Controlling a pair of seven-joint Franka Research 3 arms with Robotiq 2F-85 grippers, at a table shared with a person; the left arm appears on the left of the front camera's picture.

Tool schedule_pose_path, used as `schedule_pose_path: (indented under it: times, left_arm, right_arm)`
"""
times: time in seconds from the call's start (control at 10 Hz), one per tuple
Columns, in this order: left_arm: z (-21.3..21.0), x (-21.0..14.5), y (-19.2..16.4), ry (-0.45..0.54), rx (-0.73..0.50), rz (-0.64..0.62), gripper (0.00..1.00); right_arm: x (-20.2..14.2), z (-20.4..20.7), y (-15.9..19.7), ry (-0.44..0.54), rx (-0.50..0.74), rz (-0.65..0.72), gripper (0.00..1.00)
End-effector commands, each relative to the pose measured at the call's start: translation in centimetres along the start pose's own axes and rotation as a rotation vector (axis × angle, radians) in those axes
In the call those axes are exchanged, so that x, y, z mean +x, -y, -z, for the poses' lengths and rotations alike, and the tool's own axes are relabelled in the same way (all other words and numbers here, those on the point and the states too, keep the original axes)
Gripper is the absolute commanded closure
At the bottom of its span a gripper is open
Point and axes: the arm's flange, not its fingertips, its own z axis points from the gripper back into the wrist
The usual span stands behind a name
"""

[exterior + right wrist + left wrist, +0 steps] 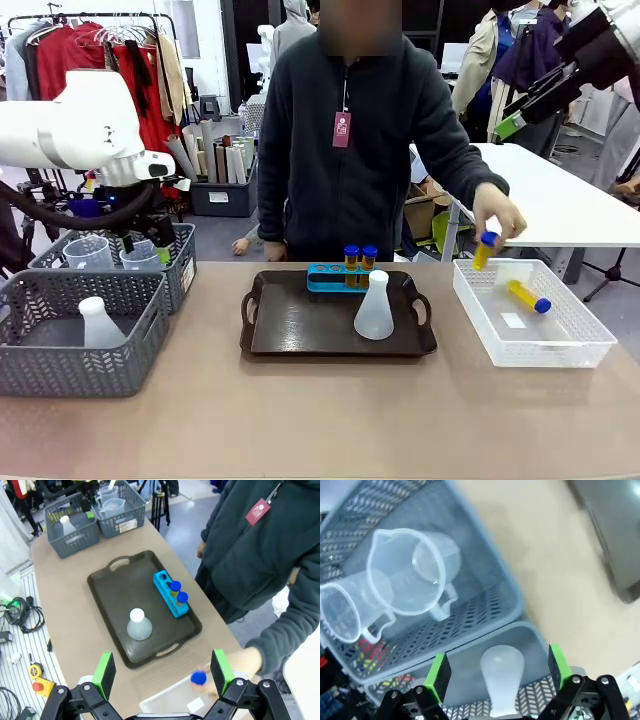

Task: Prepare the laboratory tools.
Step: Pick up one Large Measuring Cup and place it on the Handle tray.

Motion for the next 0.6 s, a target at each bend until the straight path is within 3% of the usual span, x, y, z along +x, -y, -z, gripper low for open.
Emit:
schedule_pose_path:
  times: [0.0,0.5]
  left_arm:
    - [0.4,-0.8,-1.4,-0.016,0.077,-0.089,0.0]
    - [2.8,0.0,-2.9,0.032,0.025,-0.152,0.0]
  right_arm:
    - [0.1,-0.1,-0.1,0.007,0.003,-0.007,0.0]
    - [0.1,-0.1,-0.1,0.007,0.003,-0.007,0.0]
